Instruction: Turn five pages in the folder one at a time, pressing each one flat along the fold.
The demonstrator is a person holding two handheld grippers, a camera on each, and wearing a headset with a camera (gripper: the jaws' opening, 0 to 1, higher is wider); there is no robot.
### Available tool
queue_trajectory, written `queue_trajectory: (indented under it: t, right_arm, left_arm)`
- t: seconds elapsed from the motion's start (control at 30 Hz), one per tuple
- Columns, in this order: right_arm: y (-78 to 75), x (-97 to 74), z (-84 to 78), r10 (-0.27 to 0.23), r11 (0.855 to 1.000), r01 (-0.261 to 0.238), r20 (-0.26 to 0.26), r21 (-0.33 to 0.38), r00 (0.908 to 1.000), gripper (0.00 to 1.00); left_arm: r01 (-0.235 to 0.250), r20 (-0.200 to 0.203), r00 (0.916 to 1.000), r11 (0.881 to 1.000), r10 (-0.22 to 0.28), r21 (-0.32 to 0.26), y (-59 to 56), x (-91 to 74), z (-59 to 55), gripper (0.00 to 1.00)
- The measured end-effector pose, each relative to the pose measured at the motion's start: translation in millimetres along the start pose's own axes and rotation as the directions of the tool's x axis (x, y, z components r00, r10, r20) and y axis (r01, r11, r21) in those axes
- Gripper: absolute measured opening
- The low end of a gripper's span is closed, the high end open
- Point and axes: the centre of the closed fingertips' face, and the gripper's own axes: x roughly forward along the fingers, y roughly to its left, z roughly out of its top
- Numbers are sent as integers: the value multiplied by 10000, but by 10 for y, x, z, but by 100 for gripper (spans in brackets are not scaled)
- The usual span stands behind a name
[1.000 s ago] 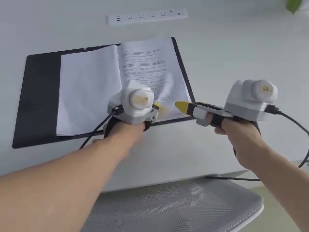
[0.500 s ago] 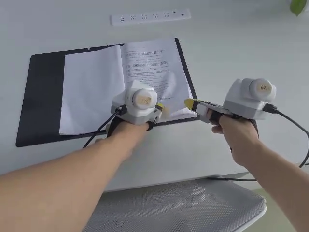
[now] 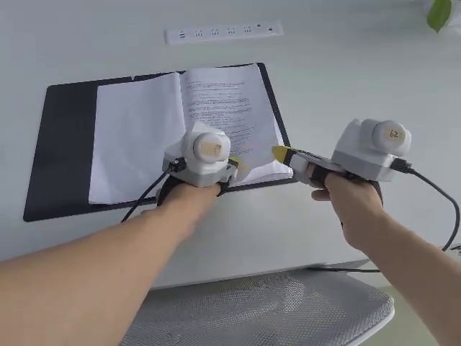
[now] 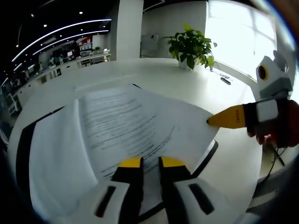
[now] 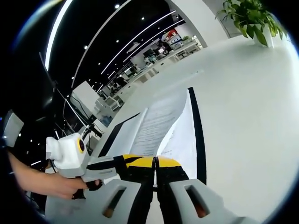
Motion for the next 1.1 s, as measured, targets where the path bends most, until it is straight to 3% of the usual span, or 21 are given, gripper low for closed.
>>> queue_trajectory:
  t: [0.1,0.33,0.57,0.73,0.93,1.1]
  right_arm:
    - [90,-18,53,202,9997,-200,200,-113,9996,0]
    - [429,-21,161,1026,9939,-1006,443,-458,9937,0]
    - [874,48,222,1969,9770,-1917,491,-935,9792,0]
    - [1197,193,209,2523,9621,-2466,368,-1163,9669,0]
    - [1551,396,149,3066,9439,-3025,109,-1322,9518,0]
    - [1837,600,5,3429,9275,-3444,-362,-1450,9387,0]
  left_arm:
    - [-22,-14,10000,10000,22,12,43,-92,-9,12]
    - [-178,394,9990,9994,190,-312,214,-442,106,12]
    - [-259,1168,9926,9969,345,-736,404,-879,234,13]
    - [-539,1415,9877,9946,661,-884,624,-1191,206,14]
    - [-1000,1508,9817,9886,1164,-1124,921,-1527,83,14]
    - [-1309,1659,9738,9801,1553,-1495,1120,-1757,-2,13]
